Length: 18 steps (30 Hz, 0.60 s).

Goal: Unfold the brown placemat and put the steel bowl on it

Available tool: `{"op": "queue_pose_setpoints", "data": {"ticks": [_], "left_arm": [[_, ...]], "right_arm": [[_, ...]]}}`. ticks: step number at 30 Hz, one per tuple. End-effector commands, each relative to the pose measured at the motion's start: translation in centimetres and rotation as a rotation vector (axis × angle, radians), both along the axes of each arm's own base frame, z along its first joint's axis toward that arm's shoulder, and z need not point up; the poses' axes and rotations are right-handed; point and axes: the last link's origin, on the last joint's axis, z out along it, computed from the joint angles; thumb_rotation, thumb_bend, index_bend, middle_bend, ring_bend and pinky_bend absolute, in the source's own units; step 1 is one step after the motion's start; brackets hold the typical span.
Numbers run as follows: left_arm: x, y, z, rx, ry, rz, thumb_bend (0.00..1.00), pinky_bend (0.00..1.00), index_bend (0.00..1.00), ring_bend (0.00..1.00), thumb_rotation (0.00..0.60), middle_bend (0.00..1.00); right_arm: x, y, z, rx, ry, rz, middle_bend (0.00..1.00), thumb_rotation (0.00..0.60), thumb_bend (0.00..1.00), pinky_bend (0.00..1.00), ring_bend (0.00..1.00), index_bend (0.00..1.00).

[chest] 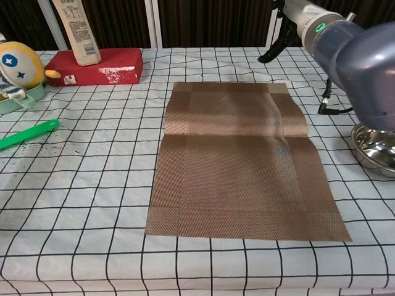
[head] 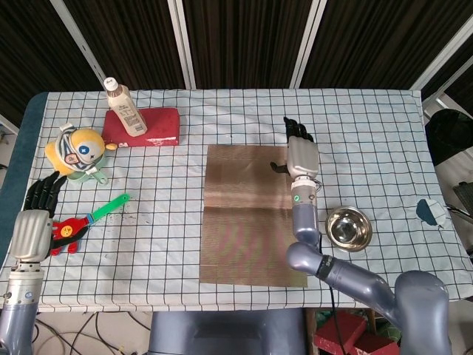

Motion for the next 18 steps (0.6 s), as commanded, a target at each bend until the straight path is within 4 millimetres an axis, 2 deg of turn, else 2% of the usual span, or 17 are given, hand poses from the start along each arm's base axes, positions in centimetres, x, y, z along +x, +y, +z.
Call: {"op": "queue_pose_setpoints", "data": {"ticks": [1,5,6,9,11,18], "left_arm": [[0.0,0.0,0.0,-0.001,0.006,0.001,0.03,0.00,0.00,0.00,0.600,0.00],[-0.1,-0.1,0.0,-0.002,0.019,0.002,0.03,0.00,0.00,0.00,0.600,0.00],[-0.1,-0.1,0.0,-0.001,0.024,0.001,0.03,0.00,0.00,0.00,0.600,0.00],[-0.1,-0.2,0.0,-0.003,0.030,0.002,0.03,0.00,0.00,0.00,0.600,0.00],[-0.2,-0.2,0.0,-0.003,0.031,0.003,0.03,0.00,0.00,0.00,0.600,0.00],[-0.2,-0.4,-0.1,0.003,0.041,0.002,0.03,0.00,0.00,0.00,0.600,0.00]], "right_arm": [[-2.3,3.1,2.2,-0.010,0.055,0.053,0.04,0.600,0.11,0.16,0.05,0.00],[-3.8,6.4,4.2,0.011,0.052,0.082,0.04,0.600,0.10,0.16,0.05,0.02],[-4.8,8.2,5.0,0.009,0.056,0.088,0.04,0.600,0.10,0.16,0.05,0.03],[-5.9,10.6,6.1,0.011,0.047,0.104,0.04,0.600,0.09,0.16,0.05,0.05],[-6.6,11.7,6.4,0.015,0.031,0.103,0.04,0.600,0.09,0.16,0.05,0.06],[-10.6,18.0,6.7,0.083,0.011,0.082,0.05,0.600,0.09,0.16,0.05,0.11]]}}
